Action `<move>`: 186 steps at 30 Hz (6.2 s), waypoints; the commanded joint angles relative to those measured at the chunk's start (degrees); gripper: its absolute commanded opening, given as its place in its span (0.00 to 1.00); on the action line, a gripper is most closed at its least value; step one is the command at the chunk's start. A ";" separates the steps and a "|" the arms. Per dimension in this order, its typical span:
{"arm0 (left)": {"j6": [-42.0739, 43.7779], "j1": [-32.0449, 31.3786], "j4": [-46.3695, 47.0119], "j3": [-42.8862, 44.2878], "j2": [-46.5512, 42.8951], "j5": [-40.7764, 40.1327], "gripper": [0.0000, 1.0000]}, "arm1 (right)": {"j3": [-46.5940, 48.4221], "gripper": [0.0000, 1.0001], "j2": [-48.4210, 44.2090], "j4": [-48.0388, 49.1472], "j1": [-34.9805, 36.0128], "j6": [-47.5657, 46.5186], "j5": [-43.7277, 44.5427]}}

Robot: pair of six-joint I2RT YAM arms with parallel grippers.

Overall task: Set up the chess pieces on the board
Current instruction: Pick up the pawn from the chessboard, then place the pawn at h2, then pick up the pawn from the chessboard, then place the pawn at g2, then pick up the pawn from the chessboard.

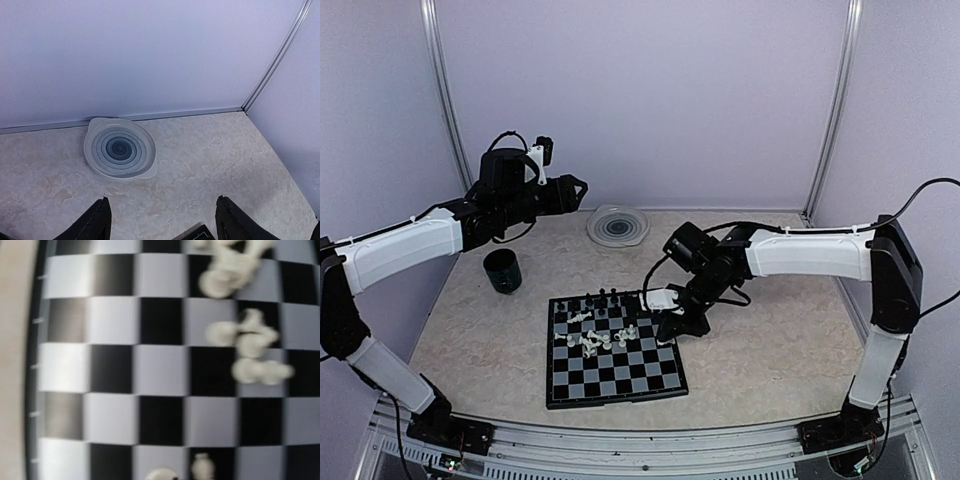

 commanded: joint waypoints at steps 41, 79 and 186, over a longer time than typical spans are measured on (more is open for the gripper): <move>-0.57 0.33 -2.19 2.14 1.36 1.07 0.71 | 1.62 0.27 -0.89 -1.31 4.37 -0.91 4.06; -1.56 1.20 -2.24 2.39 0.82 2.92 0.71 | 14.21 0.20 16.40 3.60 3.80 1.42 10.39; -2.44 1.10 -2.85 2.96 2.02 5.29 0.72 | 20.74 0.21 20.19 -0.55 2.49 7.24 8.18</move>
